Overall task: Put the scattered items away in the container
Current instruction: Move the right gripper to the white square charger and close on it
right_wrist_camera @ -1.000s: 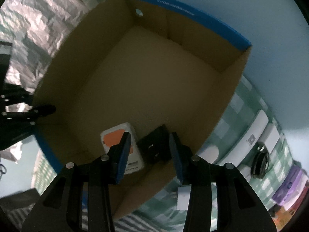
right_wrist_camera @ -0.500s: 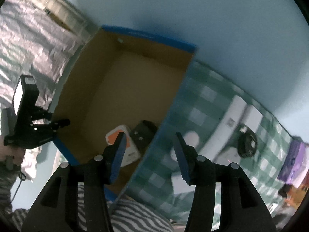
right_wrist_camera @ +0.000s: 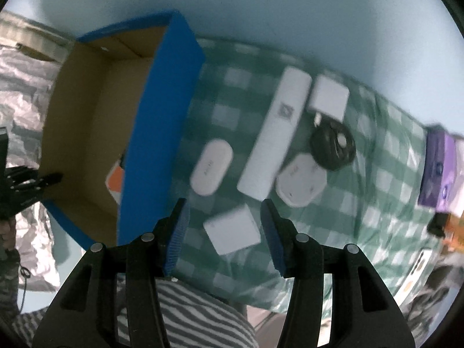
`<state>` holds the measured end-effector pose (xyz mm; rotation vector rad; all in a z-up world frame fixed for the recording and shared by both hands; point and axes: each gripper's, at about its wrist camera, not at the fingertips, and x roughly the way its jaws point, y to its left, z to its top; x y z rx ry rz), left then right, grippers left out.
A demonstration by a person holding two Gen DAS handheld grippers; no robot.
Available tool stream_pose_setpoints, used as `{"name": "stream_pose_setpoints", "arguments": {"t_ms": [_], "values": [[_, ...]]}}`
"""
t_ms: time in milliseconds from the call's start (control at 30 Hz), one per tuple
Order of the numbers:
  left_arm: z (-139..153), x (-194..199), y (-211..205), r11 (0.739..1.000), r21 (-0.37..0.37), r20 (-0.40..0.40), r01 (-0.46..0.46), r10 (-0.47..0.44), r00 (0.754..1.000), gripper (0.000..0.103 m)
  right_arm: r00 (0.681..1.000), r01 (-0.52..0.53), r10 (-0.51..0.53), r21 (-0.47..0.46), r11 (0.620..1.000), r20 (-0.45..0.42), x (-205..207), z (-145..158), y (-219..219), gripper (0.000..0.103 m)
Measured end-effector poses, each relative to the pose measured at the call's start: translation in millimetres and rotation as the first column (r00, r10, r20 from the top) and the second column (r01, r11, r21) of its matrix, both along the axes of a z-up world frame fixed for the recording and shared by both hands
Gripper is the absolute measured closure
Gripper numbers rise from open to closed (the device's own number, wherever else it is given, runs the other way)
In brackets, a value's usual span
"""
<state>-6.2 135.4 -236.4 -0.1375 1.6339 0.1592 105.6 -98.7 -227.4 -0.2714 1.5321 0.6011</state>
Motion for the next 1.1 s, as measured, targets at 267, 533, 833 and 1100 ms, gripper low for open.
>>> {"name": "stream_pose_setpoints", "arguments": {"t_ms": [267,533,833,1100], "values": [[0,2,-1,1.000,-0.002,-0.004,0.015,-0.015,1.000,0.083,0.989,0.122,-0.126,-0.046,0.991,-0.083,-11,-41,-19,0.052],[-2,1,-2,0.999,0.000,-0.010,0.034,-0.034,0.999,0.082,0.998,0.024,-0.027,-0.061,0.998,-0.051,-28,-55,-14,0.031],[-1,2,-4,0.999,0.001,-0.010,0.036,-0.036,0.999,0.082,0.980,-0.199,0.195,-0.153,0.968,-0.043,-42,-79,6,0.031],[-1,4,-4,1.000,0.002,-0.005,0.023,-0.023,1.000,0.081,0.955,-0.297,0.288,-0.201,0.934,-0.076,-48,-105,24,0.031]]}}
